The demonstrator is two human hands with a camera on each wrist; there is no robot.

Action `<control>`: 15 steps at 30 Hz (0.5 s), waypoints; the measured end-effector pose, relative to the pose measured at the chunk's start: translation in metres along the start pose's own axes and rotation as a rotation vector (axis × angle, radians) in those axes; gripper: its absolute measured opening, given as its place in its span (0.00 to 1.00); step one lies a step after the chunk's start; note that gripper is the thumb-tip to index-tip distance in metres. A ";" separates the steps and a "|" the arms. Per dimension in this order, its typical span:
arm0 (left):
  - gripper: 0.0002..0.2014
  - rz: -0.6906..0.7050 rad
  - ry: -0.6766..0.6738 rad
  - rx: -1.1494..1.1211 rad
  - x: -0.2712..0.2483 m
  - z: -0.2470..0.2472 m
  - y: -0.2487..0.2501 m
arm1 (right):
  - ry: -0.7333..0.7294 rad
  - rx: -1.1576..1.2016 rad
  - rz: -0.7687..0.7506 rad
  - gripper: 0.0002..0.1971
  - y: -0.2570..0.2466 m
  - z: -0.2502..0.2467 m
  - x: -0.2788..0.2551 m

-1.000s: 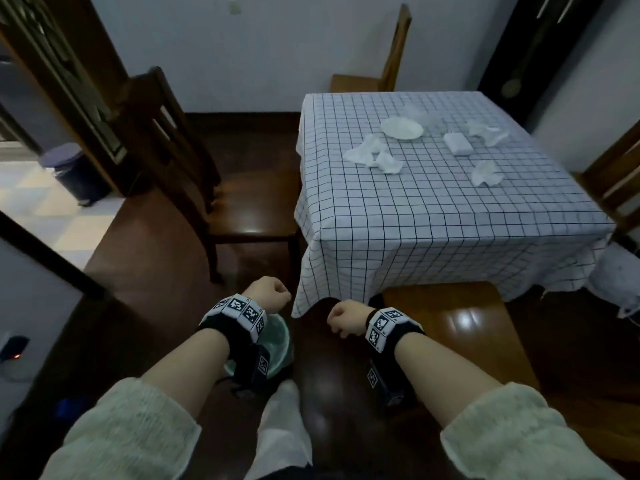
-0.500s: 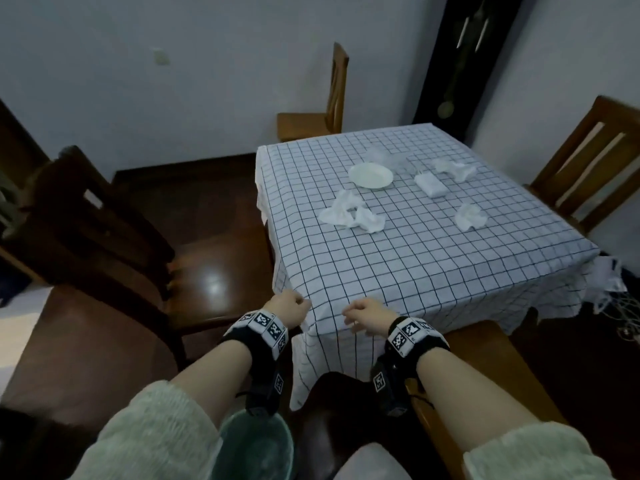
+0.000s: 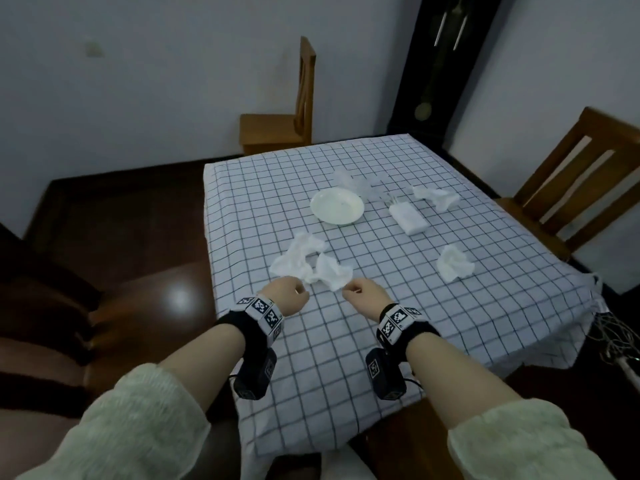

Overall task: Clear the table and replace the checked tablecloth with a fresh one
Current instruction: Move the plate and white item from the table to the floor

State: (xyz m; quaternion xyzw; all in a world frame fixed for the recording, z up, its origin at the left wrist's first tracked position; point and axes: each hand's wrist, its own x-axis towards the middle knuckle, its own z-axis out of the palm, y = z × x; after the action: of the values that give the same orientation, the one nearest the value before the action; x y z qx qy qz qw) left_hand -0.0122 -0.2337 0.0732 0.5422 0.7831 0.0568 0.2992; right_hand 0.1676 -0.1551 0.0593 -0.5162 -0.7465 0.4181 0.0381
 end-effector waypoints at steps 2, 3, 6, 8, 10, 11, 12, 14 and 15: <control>0.14 -0.016 0.003 0.016 0.037 -0.013 0.021 | 0.004 -0.039 0.002 0.14 0.005 -0.024 0.037; 0.15 -0.022 -0.005 0.004 0.055 -0.020 0.031 | 0.003 -0.057 0.009 0.15 0.008 -0.037 0.053; 0.14 -0.031 0.006 -0.071 0.111 -0.034 0.054 | 0.022 -0.128 0.044 0.17 0.024 -0.075 0.104; 0.15 -0.073 0.043 -0.161 0.145 -0.039 0.064 | 0.035 -0.182 0.070 0.20 0.037 -0.095 0.136; 0.16 -0.154 0.065 -0.276 0.177 -0.040 0.070 | 0.045 -0.254 0.082 0.24 0.047 -0.110 0.165; 0.17 -0.207 0.073 -0.344 0.191 -0.039 0.071 | 0.052 -0.293 0.089 0.26 0.049 -0.115 0.177; 0.15 -0.257 0.075 -0.414 0.204 -0.039 0.074 | 0.061 -0.328 0.098 0.27 0.050 -0.121 0.189; 0.10 -0.352 0.060 -0.564 0.229 -0.037 0.077 | 0.086 -0.363 0.120 0.30 0.053 -0.129 0.209; 0.09 -0.406 0.053 -0.656 0.240 -0.037 0.078 | 0.093 -0.370 0.128 0.31 0.054 -0.133 0.218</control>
State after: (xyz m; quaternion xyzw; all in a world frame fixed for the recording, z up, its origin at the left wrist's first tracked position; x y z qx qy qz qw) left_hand -0.0243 0.0186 0.0379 0.2498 0.8222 0.2578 0.4417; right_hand 0.1714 0.1038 0.0276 -0.5796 -0.7737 0.2511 -0.0495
